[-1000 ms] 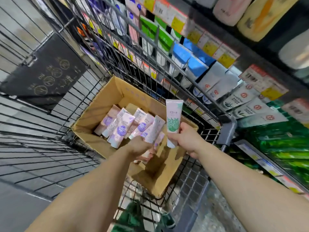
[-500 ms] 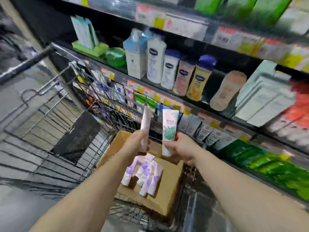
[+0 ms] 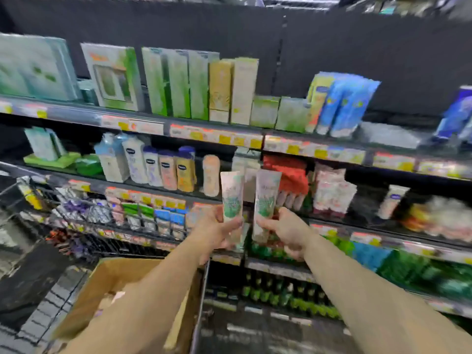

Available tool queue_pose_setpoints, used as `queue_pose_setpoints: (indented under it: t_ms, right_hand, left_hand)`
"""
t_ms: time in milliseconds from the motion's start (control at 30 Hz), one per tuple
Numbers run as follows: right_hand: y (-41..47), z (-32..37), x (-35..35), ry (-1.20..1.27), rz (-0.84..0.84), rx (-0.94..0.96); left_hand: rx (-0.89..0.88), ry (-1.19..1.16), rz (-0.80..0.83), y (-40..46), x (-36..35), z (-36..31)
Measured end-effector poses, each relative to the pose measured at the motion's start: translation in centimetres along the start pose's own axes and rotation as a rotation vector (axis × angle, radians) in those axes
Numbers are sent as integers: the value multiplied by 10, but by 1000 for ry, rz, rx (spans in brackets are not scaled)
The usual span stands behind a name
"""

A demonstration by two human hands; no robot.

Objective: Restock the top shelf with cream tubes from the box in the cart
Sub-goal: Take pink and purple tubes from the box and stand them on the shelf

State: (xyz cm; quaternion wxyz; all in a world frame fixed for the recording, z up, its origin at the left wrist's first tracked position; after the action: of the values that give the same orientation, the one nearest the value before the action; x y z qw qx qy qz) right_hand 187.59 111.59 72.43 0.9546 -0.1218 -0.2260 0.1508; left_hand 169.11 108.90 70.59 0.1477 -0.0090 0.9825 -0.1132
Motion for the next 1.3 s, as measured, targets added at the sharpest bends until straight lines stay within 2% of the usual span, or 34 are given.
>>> queue_pose_setpoints:
  t_ms: [267, 400, 533, 667, 967, 1167, 1300]
  right_hand:
    - [-217, -98, 202, 92, -384, -85]
    - [-296, -133, 277, 188, -573, -106]
    - [-338, -170, 331, 259, -717, -95]
    - [-343, -199, 383, 253, -803, -93]
    - [-293, -218, 531, 212, -904, -45]
    - [-263, -230, 614, 173, -939, 7]
    - [-242, -245, 676, 148, -945, 30]
  left_hand:
    - [-10, 86, 402, -71, -272, 35]
    - [3, 105, 615, -95, -390, 48]
    - [94, 40, 760, -103, -476, 60]
    - [68, 74, 848, -79, -541, 74]
    - [-114, 130, 849, 32, -672, 50]
    - [-232, 152, 747, 89, -748, 46]
    - [-405, 207, 673, 101, -792, 53]
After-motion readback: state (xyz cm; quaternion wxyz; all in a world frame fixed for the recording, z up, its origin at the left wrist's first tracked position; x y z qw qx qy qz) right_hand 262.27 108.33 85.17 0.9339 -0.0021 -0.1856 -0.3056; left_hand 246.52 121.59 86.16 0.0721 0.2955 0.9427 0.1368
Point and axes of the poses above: each hand's wrist, its own y-axis towards the middle knuckle, its own x-axis out of the back of the hand, z = x × y, the point moved 1 cm from there along y, towards the middle knuckle, and after that the axes turned 13 degrees about -y, right-handed, at the moved point
